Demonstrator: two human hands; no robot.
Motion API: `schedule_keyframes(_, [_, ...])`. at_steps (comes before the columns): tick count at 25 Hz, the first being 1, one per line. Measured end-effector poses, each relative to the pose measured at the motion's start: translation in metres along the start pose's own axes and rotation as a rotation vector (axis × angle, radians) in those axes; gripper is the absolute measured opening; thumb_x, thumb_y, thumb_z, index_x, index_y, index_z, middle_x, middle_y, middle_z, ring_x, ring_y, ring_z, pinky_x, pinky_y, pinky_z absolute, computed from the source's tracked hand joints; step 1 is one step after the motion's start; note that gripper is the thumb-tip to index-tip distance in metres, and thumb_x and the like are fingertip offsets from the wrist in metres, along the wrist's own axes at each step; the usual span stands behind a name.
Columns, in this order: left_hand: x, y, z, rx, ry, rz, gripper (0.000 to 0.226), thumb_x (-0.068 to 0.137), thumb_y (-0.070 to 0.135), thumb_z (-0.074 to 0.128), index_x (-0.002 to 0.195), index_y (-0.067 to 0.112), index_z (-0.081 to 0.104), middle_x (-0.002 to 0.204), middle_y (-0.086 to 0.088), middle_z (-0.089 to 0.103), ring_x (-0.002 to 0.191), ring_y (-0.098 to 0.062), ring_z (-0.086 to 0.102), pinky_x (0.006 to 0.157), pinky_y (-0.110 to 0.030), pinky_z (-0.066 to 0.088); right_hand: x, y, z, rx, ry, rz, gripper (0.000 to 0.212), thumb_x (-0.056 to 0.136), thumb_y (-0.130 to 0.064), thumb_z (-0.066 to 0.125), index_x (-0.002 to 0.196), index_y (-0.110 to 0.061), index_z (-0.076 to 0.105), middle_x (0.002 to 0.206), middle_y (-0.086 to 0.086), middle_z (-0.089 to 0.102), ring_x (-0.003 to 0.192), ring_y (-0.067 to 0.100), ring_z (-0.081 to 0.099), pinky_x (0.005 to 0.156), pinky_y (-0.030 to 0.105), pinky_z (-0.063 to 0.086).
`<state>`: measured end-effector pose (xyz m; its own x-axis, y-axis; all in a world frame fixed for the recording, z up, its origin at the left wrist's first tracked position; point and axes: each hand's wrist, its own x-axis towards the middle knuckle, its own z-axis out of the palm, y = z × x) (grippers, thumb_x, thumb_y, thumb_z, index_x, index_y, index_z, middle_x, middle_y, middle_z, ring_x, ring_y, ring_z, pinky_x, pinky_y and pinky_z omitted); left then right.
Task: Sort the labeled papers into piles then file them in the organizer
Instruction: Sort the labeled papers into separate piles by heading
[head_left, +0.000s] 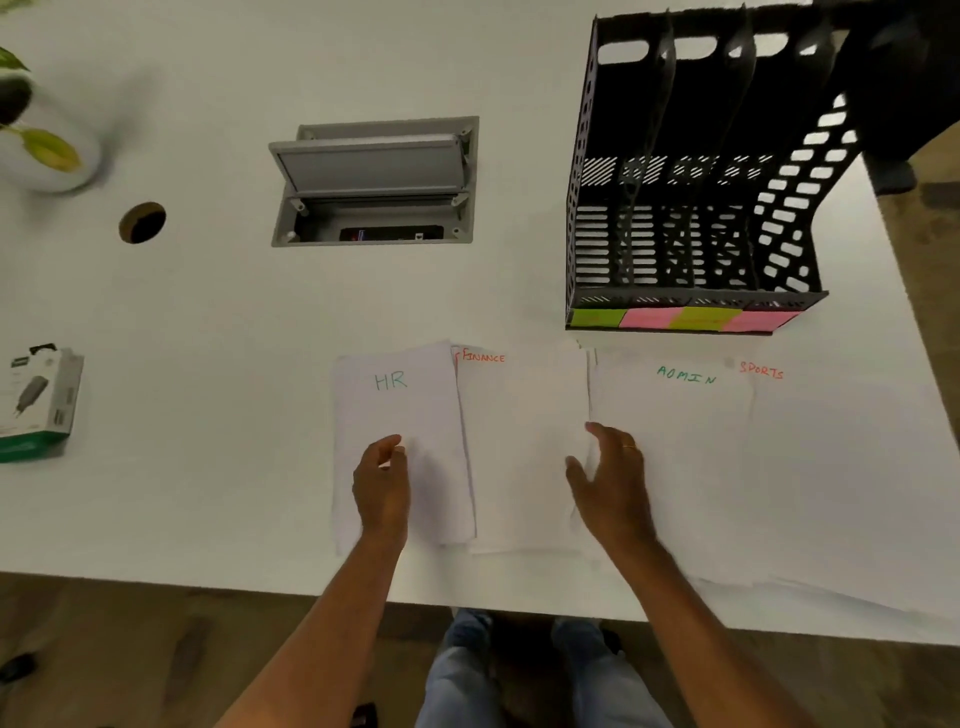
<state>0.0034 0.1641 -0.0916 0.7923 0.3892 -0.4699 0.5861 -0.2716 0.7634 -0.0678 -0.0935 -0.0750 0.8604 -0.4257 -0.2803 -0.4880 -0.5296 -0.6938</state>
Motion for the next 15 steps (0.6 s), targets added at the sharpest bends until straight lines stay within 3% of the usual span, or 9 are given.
schedule_keyframes(2, [0.019, -0.006, -0.018, 0.172, 0.109, 0.062, 0.028, 0.099, 0.020, 0.060, 0.126, 0.016, 0.065, 0.131, -0.010, 0.064, 0.121, -0.031, 0.060, 0.105, -0.046, 0.050, -0.008, -0.037, 0.040, 0.068, -0.174, -0.093, 0.050, 0.096, -0.027, 0.062, 0.143, -0.022, 0.044, 0.143, -0.001, 0.042, 0.133, 0.016, 0.040, 0.106, 0.029, 0.041])
schedule_keyframes(4, [0.037, -0.011, -0.039, 0.319, 0.158, 0.024, 0.042, 0.094, 0.025, 0.068, 0.134, 0.014, 0.059, 0.140, -0.013, 0.058, 0.130, -0.037, 0.051, 0.108, -0.052, 0.045, -0.015, -0.063, 0.082, 0.016, -0.259, -0.201, 0.051, 0.096, -0.029, 0.060, 0.144, -0.022, 0.044, 0.147, -0.001, 0.041, 0.136, 0.016, 0.037, 0.108, 0.026, 0.037])
schedule_keyframes(8, [0.068, -0.014, -0.064, 0.415, 0.050, -0.158, 0.069, 0.089, 0.033, 0.072, 0.148, 0.012, 0.044, 0.148, -0.014, 0.050, 0.136, -0.040, 0.045, 0.108, -0.053, 0.040, -0.030, -0.075, 0.143, -0.247, -0.370, -0.181, 0.059, 0.096, -0.036, 0.059, 0.150, -0.022, 0.037, 0.159, 0.001, 0.030, 0.145, 0.023, 0.025, 0.114, 0.037, 0.034])
schedule_keyframes(10, [0.083, -0.013, -0.073, 0.254, -0.073, -0.172, 0.061, 0.090, 0.027, 0.073, 0.143, 0.011, 0.047, 0.139, -0.012, 0.056, 0.121, -0.034, 0.057, 0.099, -0.045, 0.048, -0.034, -0.074, 0.161, -0.354, -0.358, -0.153, 0.060, 0.096, -0.040, 0.058, 0.150, -0.024, 0.037, 0.161, 0.000, 0.028, 0.146, 0.024, 0.023, 0.114, 0.039, 0.035])
schedule_keyframes(13, [0.097, -0.005, -0.086, -0.047, -0.299, -0.272, 0.024, 0.091, 0.021, 0.073, 0.113, 0.018, 0.064, 0.117, -0.006, 0.070, 0.093, -0.021, 0.068, 0.071, -0.031, 0.053, -0.037, -0.075, 0.171, -0.432, -0.305, -0.151, 0.058, 0.095, -0.042, 0.058, 0.149, -0.027, 0.039, 0.161, -0.003, 0.028, 0.146, 0.022, 0.024, 0.111, 0.038, 0.037])
schedule_keyframes(15, [0.103, -0.002, -0.092, -0.088, -0.405, -0.318, 0.021, 0.090, 0.022, 0.074, 0.109, 0.019, 0.068, 0.107, -0.003, 0.075, 0.089, -0.020, 0.072, 0.064, -0.030, 0.056, -0.036, -0.076, 0.172, -0.461, -0.279, -0.160, 0.057, 0.095, -0.041, 0.058, 0.148, -0.029, 0.039, 0.160, -0.005, 0.029, 0.145, 0.020, 0.025, 0.110, 0.036, 0.037])
